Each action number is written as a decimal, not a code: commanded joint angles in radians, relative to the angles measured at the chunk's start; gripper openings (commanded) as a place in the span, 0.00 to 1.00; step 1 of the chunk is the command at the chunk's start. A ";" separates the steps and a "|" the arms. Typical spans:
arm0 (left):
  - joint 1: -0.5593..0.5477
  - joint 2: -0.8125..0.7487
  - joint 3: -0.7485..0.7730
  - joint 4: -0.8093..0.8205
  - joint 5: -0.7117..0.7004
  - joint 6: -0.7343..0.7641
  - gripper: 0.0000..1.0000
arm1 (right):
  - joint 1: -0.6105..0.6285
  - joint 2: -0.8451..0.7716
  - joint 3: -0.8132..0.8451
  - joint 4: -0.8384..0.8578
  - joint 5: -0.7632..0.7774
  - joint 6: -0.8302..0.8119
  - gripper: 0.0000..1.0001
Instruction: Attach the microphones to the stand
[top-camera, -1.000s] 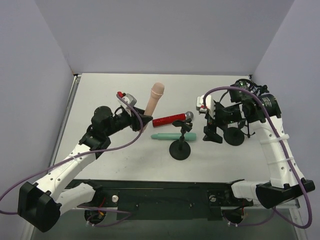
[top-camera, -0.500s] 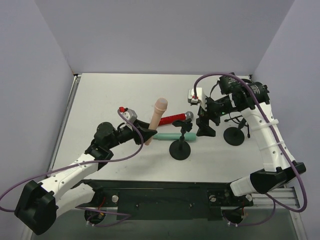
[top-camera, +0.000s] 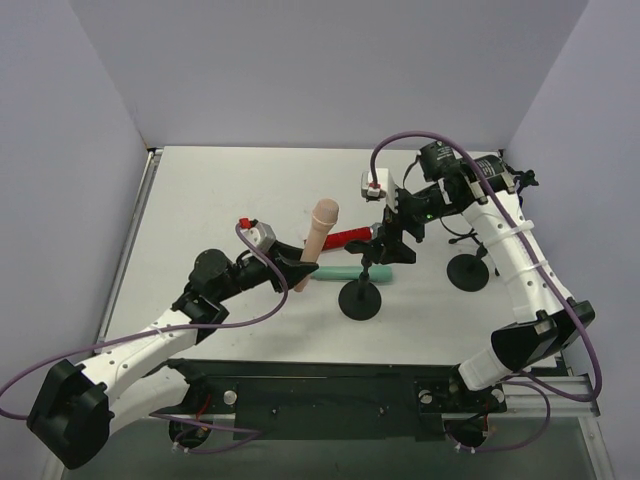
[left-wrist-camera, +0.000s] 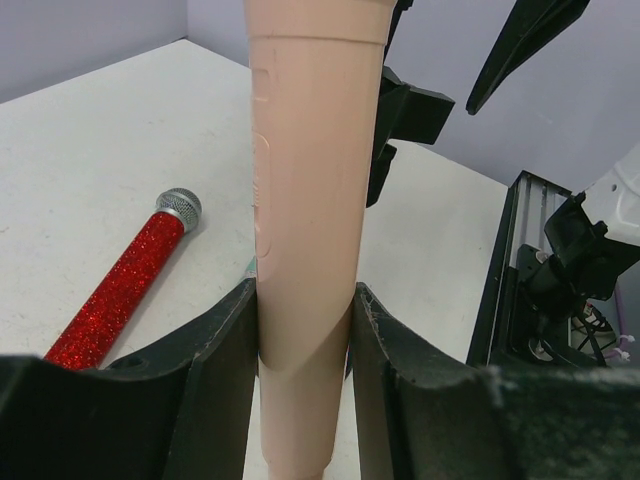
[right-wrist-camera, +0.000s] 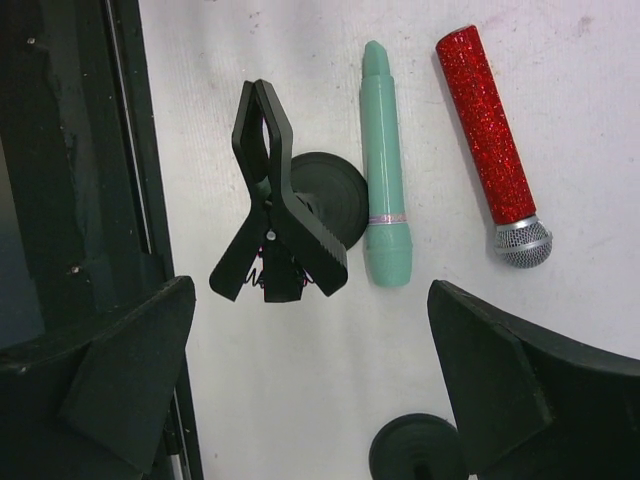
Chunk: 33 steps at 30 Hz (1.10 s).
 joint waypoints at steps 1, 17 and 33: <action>-0.011 -0.021 0.003 0.070 -0.015 0.006 0.00 | 0.021 -0.001 -0.020 0.022 0.009 -0.008 0.96; -0.031 -0.034 -0.001 0.060 -0.024 0.019 0.00 | 0.037 -0.004 -0.099 0.001 -0.065 -0.244 0.95; -0.052 0.019 -0.014 0.170 -0.039 -0.011 0.00 | 0.049 -0.025 -0.131 0.015 -0.105 -0.212 0.57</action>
